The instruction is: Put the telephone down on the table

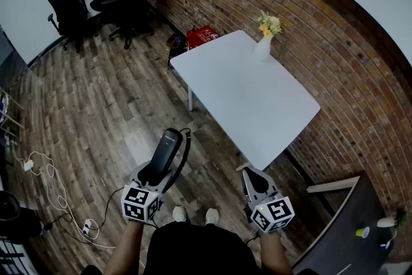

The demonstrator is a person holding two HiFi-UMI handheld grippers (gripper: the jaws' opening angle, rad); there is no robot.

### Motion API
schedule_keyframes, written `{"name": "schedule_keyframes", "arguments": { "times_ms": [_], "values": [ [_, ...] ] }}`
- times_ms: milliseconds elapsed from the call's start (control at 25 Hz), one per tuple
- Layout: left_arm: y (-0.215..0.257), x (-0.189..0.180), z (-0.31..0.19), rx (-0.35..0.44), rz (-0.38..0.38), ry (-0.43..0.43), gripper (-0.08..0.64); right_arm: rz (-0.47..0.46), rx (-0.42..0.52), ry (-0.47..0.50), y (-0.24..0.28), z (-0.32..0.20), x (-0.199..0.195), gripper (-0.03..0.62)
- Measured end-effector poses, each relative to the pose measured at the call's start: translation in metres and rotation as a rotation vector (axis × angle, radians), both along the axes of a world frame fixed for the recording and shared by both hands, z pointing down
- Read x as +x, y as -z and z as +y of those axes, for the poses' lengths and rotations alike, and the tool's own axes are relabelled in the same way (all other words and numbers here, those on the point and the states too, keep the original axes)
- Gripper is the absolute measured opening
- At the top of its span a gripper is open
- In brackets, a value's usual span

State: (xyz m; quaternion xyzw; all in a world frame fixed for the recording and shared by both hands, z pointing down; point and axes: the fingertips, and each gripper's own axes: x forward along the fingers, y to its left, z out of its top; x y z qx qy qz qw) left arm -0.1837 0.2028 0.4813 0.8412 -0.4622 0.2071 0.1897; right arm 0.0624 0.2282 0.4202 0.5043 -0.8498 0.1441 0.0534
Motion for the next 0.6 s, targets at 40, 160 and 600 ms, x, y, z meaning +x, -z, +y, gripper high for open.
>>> {"name": "schedule_keyframes", "arguments": {
  "times_ms": [40, 160, 600],
  "values": [
    [0.003, 0.003, 0.001, 0.004, 0.003, 0.002, 0.272, 0.001, 0.0, 0.002, 0.001, 0.002, 0.003, 0.021],
    [0.011, 0.011, 0.004, 0.015, 0.006, 0.004, 0.272, 0.003, 0.002, 0.005, 0.005, 0.006, 0.011, 0.021],
    [0.019, 0.038, 0.007, 0.027, 0.004, 0.022, 0.272, -0.024, 0.005, 0.033, 0.005, 0.009, 0.031, 0.021]
  ]
}}
